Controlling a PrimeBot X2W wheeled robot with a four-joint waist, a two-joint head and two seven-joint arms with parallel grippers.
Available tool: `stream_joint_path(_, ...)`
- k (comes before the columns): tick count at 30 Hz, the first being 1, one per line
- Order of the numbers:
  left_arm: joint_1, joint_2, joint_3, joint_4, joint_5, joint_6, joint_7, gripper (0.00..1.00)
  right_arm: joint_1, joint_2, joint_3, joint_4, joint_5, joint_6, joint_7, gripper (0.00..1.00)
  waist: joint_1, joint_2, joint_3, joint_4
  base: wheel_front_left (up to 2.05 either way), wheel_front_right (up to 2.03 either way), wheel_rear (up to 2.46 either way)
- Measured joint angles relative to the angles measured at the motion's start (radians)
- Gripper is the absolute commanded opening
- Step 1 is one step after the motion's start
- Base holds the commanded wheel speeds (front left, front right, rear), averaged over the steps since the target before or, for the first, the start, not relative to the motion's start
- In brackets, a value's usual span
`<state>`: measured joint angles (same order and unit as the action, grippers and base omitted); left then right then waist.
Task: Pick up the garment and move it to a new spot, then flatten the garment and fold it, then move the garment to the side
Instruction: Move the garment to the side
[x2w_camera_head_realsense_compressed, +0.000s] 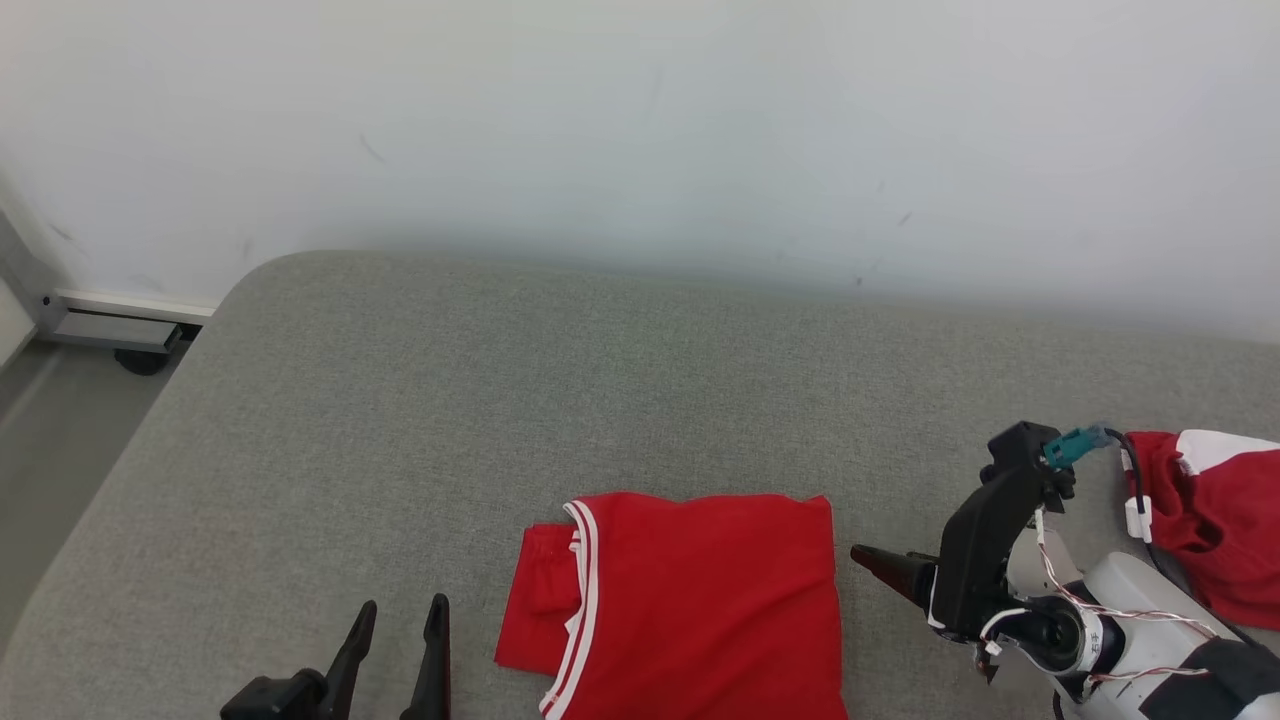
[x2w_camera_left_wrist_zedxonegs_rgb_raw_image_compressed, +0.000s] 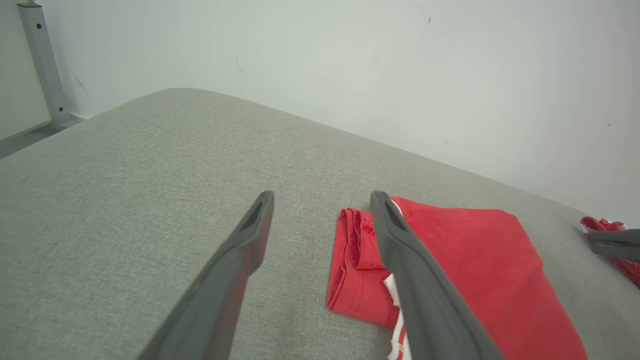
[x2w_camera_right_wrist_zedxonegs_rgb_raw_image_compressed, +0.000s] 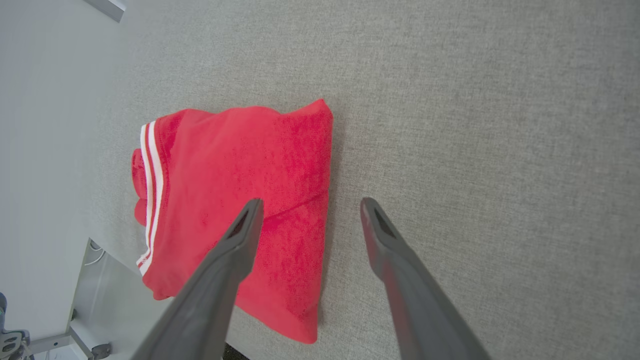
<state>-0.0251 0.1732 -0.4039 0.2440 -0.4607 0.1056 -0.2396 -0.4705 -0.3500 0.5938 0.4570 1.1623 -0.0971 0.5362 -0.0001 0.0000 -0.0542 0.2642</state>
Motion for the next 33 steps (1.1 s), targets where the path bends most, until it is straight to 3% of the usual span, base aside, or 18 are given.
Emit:
stream_joint_path(14, -0.044, -0.034, -0.034, -0.008, 0.009, -0.002, 0.001, 1.00, 0.045, -0.005, 0.006, 0.029, 0.015, -0.022, 0.063, 1.00, 0.0001, 0.0000, 0.033, 0.030, 0.00, 0.00, 0.00)
stream_joint_path(30, -0.067, -0.054, -0.035, 0.019, 0.001, -0.010, 0.001, 1.00, -0.036, 0.039, 0.072, 0.147, -0.080, -0.027, 0.134, 1.00, 0.0002, 0.0000, 0.082, 0.105, 0.00, 0.00, 0.00)
stream_joint_path(31, -0.067, -0.054, -0.034, 0.023, 0.001, -0.010, 0.001, 1.00, -0.037, 0.044, 0.070, 0.155, -0.081, -0.027, 0.139, 0.84, 0.0002, 0.0000, 0.083, 0.106, 0.00, 0.00, 0.00)
stream_joint_path(32, -0.067, -0.053, -0.032, 0.025, 0.001, -0.010, 0.001, 1.00, -0.038, 0.047, 0.070, 0.157, -0.081, -0.027, 0.143, 0.11, 0.0002, 0.0000, 0.083, 0.106, 0.00, 0.00, 0.00)
stream_joint_path(33, -0.067, -0.054, -0.031, 0.025, 0.000, -0.010, 0.001, 1.00, -0.039, 0.050, 0.069, 0.159, -0.081, -0.027, 0.143, 0.00, 0.0002, 0.0000, 0.083, 0.106, 0.00, 0.00, 0.00)
